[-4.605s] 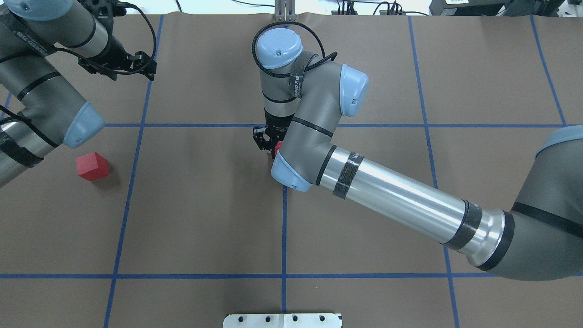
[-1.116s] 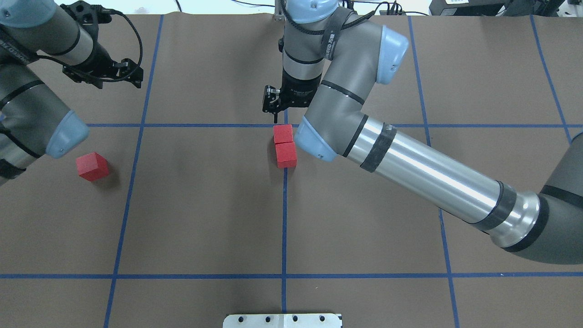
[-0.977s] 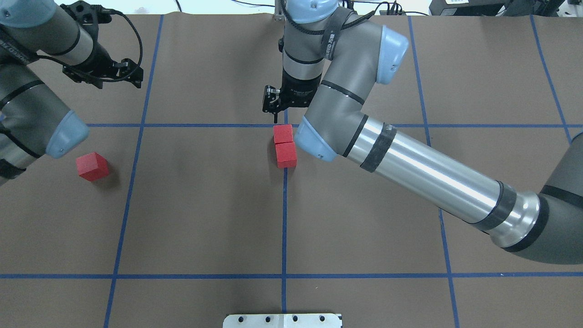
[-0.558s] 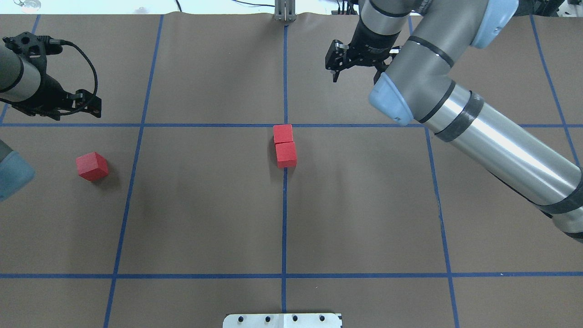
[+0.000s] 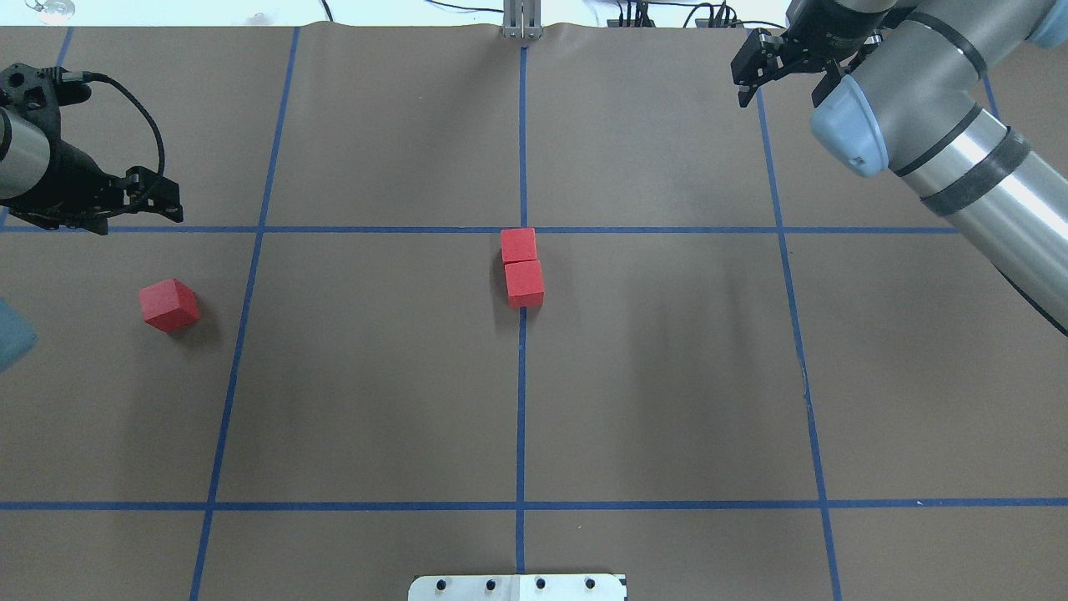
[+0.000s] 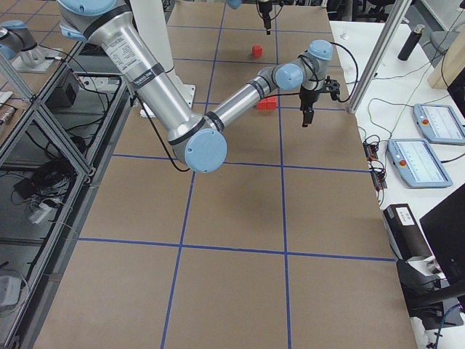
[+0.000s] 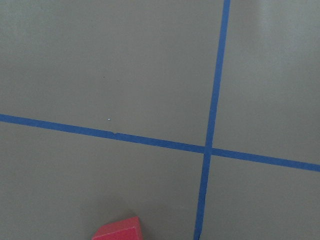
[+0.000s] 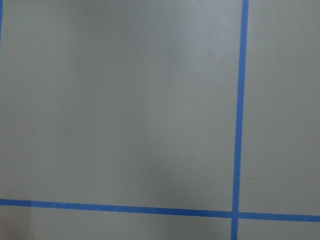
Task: Form red blocks into L shape at center
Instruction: 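Open the right gripper and raise it away from the cubes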
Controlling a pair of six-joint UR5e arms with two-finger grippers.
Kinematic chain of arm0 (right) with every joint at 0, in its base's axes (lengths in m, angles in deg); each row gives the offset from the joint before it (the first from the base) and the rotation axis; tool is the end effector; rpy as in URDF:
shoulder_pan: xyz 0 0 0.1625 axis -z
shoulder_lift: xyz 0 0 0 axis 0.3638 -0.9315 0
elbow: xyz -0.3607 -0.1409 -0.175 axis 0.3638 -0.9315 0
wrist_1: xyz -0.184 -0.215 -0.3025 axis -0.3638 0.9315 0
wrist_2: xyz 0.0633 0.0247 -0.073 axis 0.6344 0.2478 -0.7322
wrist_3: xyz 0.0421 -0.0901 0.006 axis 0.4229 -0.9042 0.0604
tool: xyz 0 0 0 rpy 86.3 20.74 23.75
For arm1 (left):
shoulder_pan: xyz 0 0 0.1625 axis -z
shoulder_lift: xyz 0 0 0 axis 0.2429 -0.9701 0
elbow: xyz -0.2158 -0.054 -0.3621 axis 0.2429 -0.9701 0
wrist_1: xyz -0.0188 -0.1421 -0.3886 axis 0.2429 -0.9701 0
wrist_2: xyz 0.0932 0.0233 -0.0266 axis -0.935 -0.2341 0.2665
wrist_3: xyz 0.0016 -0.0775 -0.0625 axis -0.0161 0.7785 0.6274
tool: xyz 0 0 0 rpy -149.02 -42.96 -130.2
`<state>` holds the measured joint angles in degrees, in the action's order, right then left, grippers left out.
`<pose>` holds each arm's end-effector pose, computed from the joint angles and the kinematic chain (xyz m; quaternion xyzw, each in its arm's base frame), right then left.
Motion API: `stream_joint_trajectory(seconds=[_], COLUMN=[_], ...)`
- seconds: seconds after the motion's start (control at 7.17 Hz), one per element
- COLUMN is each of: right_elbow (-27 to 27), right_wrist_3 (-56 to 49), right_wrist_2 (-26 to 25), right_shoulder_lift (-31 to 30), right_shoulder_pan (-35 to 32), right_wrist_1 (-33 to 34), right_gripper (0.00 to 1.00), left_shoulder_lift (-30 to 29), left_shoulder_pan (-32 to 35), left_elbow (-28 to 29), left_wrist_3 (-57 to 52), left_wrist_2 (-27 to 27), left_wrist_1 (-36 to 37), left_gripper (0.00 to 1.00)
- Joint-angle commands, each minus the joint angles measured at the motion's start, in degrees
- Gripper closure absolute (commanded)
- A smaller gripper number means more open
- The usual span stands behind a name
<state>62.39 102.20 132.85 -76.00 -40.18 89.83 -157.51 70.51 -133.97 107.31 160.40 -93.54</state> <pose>-0.2716 -0.6522 0.2801 0.0278 -0.3939 -0.0013 0.9187 0.2292 -0.4974 0.3918 0.0590 0.4080 -0.1080 0.9047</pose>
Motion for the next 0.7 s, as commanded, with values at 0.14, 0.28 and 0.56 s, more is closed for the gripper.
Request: stream_joint_trajectory(seconds=[0.14, 0.28, 0.56], right_elbow=[0.14, 0.14, 0.14], right_wrist_3=[-0.02, -0.02, -0.64], right_wrist_2=[1.0, 1.17, 1.7], right_shoulder_lift=[-0.09, -0.27, -1.58], right_shoulder_pan=[-0.36, -0.88, -2.03], right_wrist_1=[-0.07, -0.16, -0.59], right_gripper=[0.01, 0.01, 0.01], left_shoulder_lift=[-0.59, -0.5, 1.77], left_shoulder_pan=[-0.12, -0.12, -0.2], left_elbow=[1.07, 0.98, -0.33], left_wrist_3=[0.0, 0.09, 4.8], left_wrist_2=[0.09, 0.09, -0.78], left_wrist_1=[-0.17, 0.18, 0.18], left_gripper=[0.0, 0.0, 0.0])
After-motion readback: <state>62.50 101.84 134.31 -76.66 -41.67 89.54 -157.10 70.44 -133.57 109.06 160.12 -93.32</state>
